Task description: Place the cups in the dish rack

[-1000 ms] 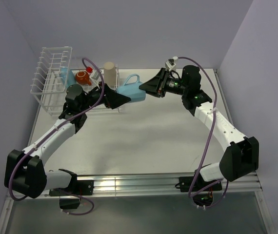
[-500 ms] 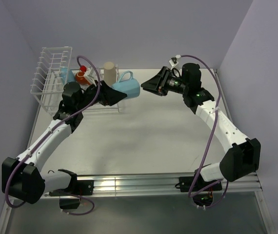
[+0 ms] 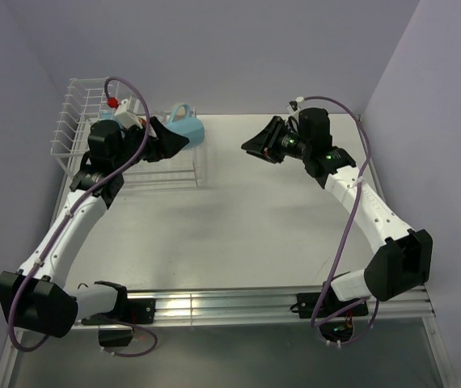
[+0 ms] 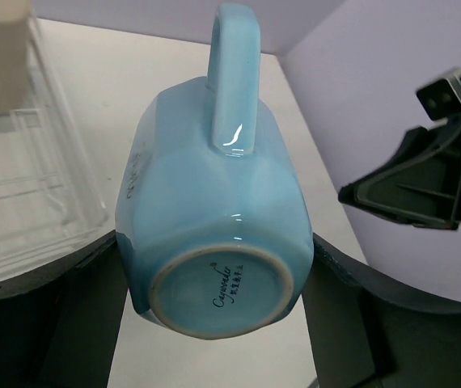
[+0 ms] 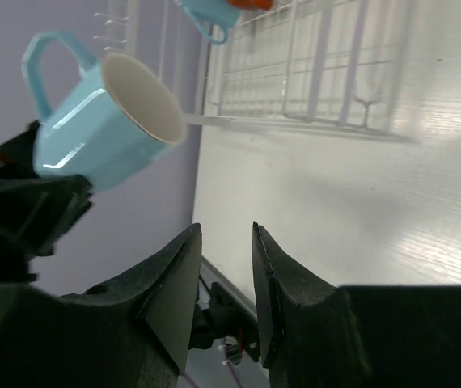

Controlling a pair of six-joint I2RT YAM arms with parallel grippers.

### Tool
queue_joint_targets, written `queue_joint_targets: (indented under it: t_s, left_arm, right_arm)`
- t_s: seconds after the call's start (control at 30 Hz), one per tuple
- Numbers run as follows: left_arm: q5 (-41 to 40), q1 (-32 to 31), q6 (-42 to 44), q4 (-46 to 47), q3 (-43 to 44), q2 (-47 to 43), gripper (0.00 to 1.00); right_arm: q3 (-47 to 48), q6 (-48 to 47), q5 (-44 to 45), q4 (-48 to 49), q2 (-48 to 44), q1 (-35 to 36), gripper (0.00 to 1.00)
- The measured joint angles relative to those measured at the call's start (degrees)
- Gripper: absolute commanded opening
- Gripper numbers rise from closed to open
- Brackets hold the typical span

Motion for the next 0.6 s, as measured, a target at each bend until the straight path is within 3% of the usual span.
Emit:
queue_joint_targets:
  t_s: [0.6]
  left_arm:
    - [-26.08, -0.55, 9.4, -28.02, 26.99, 20.57, 0.0]
  right_arm:
    - [0.09, -7.23, 6.69, -6.19, 0.0, 0.0, 0.39]
